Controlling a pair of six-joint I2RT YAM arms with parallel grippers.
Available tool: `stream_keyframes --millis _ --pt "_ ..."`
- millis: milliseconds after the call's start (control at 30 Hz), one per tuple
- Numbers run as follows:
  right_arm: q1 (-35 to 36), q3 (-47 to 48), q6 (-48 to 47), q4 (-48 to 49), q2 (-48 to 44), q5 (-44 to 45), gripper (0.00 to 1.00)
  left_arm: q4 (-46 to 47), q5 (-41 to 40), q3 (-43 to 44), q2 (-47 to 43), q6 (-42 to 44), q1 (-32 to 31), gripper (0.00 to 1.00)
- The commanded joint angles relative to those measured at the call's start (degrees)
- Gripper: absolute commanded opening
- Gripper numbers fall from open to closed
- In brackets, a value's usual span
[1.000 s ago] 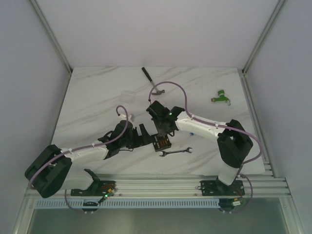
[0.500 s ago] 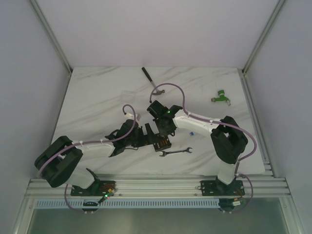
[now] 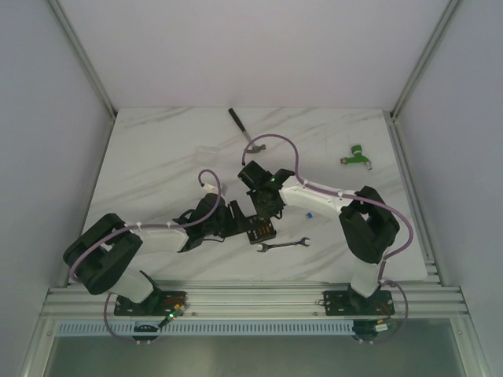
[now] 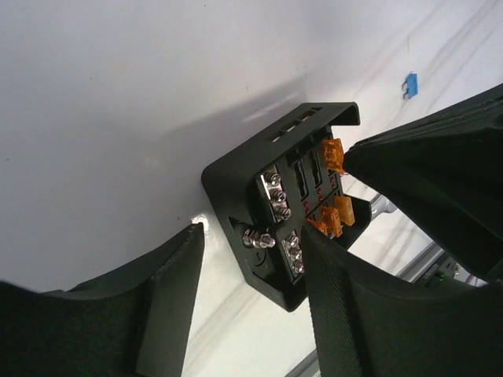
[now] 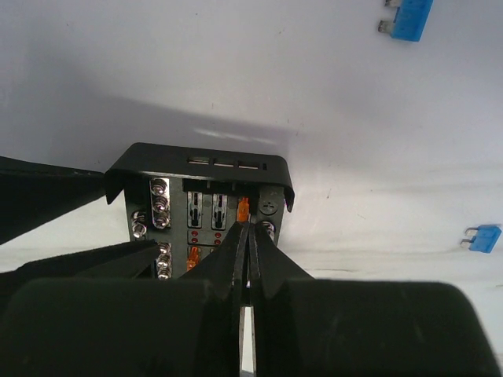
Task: Snap on the fuse box
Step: Install the fuse at the fuse box base.
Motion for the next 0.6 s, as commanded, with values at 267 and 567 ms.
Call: stream_keyframes --millis 267,567 --pt "0.0 -7.5 -0.6 -1.4 0.5 -2.3 0.02 3.5 0.9 -1.2 6.2 -4.3 -0.4 0.43" --pt "0.0 -9.9 -2.2 -1.7 0.4 -2.6 0.01 -0.3 -2.8 -2.2 5.3 -6.8 -0.9 0.32"
